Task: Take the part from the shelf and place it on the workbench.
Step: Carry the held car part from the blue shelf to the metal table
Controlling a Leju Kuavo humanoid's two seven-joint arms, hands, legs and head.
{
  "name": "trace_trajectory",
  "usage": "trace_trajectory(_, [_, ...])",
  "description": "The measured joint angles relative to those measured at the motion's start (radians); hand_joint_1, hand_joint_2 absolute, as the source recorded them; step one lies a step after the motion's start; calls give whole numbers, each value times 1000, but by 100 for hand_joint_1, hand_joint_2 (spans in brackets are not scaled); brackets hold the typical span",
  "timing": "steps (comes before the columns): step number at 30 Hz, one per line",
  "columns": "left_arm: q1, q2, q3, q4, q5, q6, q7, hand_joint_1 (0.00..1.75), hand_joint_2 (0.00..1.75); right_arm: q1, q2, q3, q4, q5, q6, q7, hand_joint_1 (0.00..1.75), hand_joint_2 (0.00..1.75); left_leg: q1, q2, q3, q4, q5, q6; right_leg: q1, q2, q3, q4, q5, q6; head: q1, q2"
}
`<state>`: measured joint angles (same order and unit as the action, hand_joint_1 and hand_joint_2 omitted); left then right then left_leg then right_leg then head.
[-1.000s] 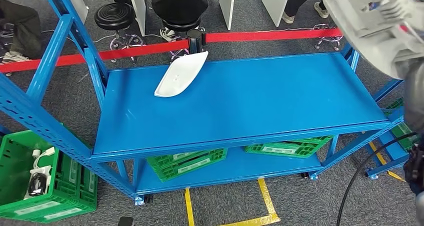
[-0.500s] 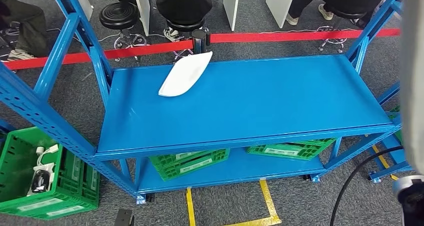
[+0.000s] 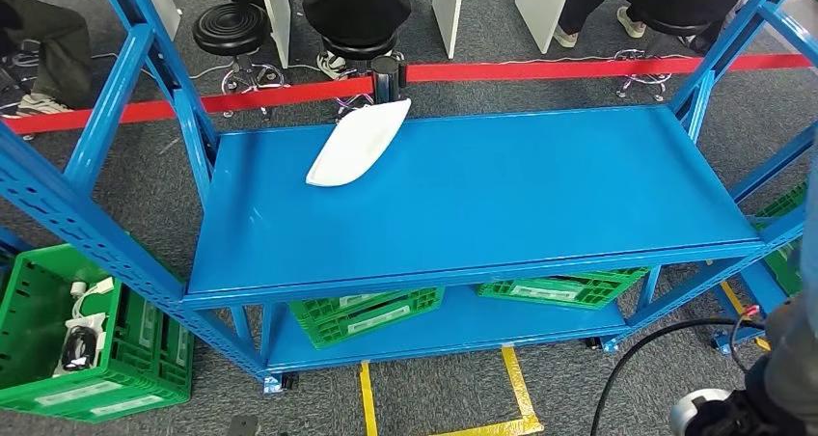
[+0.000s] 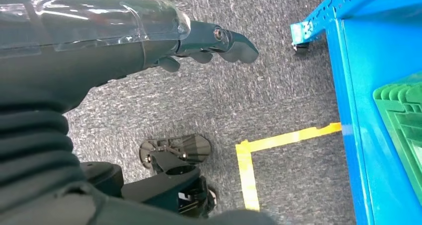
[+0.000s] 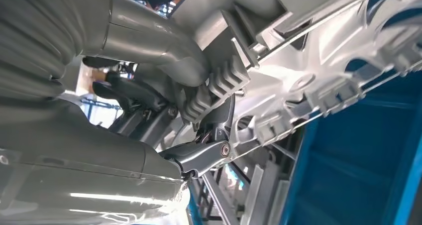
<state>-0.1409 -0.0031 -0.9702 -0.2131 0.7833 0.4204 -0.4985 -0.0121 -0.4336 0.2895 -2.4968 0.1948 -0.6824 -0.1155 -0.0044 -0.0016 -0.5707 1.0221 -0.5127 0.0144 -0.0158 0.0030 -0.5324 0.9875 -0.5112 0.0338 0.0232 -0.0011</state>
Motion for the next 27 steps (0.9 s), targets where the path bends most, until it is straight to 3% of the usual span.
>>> trace_trajectory(27, [9,-13,1,0,23,-7,-21,0,175,24,62,95,2,18,0,-28,175,175,0,1,0,0,0,0,0,0,0,0,0,0,-1,0])
